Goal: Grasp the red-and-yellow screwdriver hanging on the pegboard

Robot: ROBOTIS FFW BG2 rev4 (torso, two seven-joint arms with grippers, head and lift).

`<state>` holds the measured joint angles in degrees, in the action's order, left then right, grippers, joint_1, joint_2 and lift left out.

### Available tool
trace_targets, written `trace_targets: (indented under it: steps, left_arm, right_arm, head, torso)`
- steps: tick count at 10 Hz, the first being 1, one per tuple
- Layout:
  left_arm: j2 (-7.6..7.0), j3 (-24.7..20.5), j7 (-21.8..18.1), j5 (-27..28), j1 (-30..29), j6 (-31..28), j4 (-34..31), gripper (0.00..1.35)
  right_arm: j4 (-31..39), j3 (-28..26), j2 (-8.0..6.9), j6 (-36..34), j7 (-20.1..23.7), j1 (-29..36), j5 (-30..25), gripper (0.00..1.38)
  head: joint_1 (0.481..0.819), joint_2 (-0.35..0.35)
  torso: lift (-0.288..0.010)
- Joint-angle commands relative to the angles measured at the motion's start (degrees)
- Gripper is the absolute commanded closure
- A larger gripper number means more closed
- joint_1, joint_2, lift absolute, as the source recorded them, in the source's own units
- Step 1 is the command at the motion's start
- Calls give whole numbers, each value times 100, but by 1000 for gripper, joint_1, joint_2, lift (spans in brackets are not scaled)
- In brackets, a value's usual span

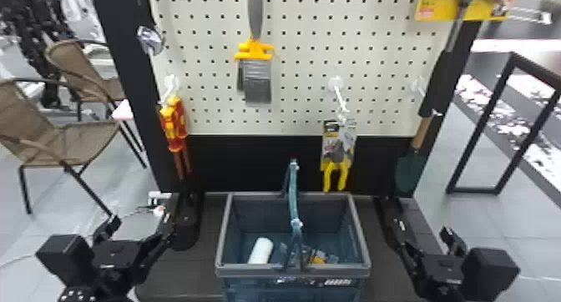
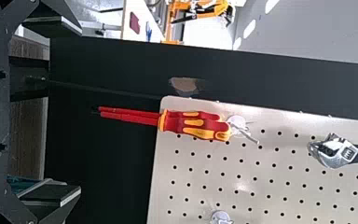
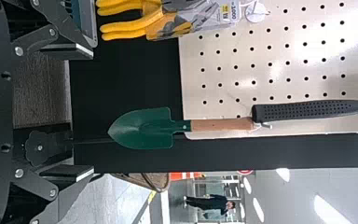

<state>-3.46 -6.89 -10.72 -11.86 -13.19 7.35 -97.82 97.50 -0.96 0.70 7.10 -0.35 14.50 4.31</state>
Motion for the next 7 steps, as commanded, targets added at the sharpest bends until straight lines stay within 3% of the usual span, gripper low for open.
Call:
trace_targets:
  steps: [1,7]
  left_arm:
    - [-5,-6,0,-1,1,12,0,121]
    - [-49,21,-9,-9,27,-41,0,121]
  right_arm:
    - [6,0,0,2,0,0,8,398]
    - [6,0,0,2,0,0,8,398]
  head:
    - [549,0]
    - [549,0]
  torso:
    - [-100]
    - [-100]
